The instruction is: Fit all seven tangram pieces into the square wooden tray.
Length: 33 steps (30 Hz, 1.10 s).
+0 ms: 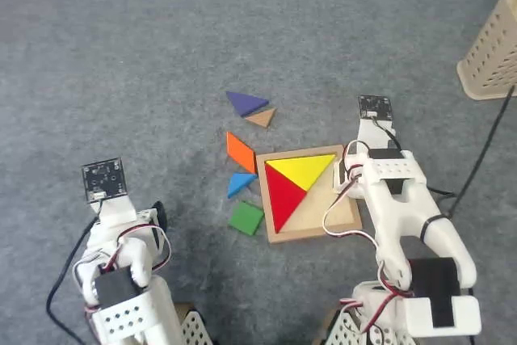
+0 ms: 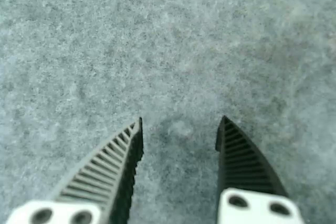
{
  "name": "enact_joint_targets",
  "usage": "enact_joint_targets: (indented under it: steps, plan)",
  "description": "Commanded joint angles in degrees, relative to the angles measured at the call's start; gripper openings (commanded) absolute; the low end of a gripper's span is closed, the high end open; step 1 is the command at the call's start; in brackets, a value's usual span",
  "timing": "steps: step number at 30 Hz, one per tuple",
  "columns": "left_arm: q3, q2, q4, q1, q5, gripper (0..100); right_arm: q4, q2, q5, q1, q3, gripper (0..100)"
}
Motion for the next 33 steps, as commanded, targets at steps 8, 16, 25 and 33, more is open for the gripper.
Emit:
enact_joint_targets:
  steps: [8, 16, 25, 33]
  plan:
    - [-0.7, -1.1, 0.2, -0.3, -0.4, 22, 6.3, -10.3, 5.6, -2.5, -2.7, 1.7]
    - [-0.7, -1.1, 0.2, -0.3, -0.4, 22, 10.3, -16.0, 15.6, -9.5, -2.7, 1.7]
    - [-0.7, -1.1, 0.2, -0.3, -0.4, 22, 9.4, -11.6, 13.8, -0.7, -2.6, 1.3]
    - [-0.7, -1.1, 0.2, -0.3, -0.4, 22, 2.0, -0.7, 5.7, 2.9, -3.0, 1.3]
